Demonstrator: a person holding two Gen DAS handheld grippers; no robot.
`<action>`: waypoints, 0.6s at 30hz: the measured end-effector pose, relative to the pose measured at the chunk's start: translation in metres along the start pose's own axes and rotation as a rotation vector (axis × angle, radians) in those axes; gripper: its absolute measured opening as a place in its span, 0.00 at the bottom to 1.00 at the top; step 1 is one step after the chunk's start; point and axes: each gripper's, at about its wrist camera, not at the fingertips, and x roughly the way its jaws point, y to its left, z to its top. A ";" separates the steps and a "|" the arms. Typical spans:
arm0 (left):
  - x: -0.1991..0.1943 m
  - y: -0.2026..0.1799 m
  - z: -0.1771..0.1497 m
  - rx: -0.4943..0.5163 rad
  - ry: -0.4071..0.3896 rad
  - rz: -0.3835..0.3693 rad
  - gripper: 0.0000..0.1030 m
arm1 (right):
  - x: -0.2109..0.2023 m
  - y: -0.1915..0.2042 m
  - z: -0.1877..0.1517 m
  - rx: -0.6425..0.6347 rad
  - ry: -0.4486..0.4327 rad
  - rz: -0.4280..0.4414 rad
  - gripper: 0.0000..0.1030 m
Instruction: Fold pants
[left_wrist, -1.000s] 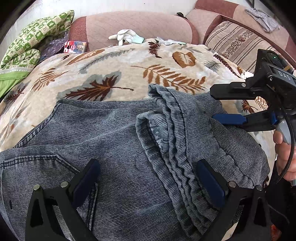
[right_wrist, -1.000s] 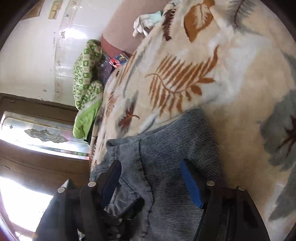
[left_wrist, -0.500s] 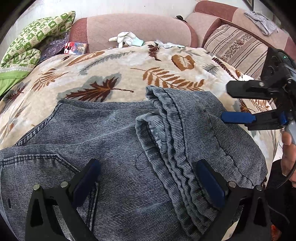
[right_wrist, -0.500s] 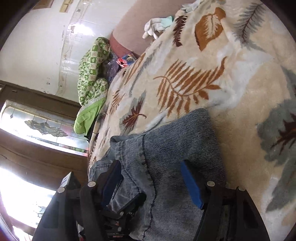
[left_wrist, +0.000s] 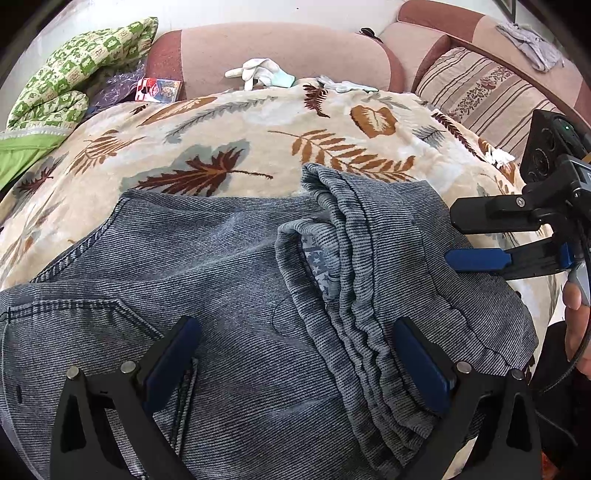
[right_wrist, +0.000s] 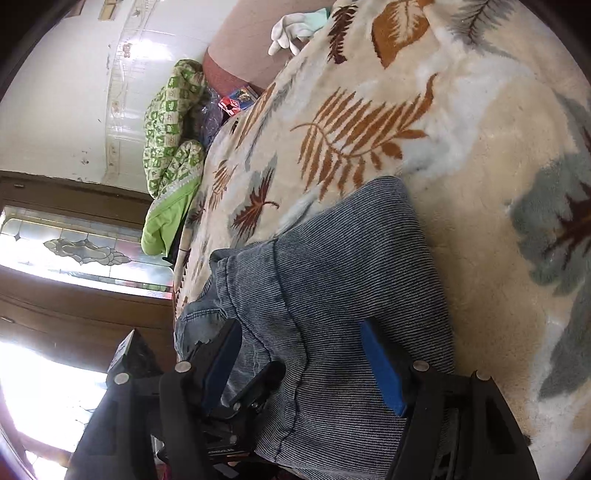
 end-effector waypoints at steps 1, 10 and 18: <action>0.000 0.000 0.000 -0.004 0.005 0.005 1.00 | 0.001 -0.001 0.000 -0.002 0.000 0.001 0.69; -0.011 0.002 0.006 -0.067 0.040 0.049 1.00 | -0.007 0.005 -0.008 -0.046 -0.026 -0.006 0.69; -0.056 0.039 -0.004 -0.199 -0.081 0.175 1.00 | -0.029 0.030 -0.027 -0.176 -0.079 0.061 0.69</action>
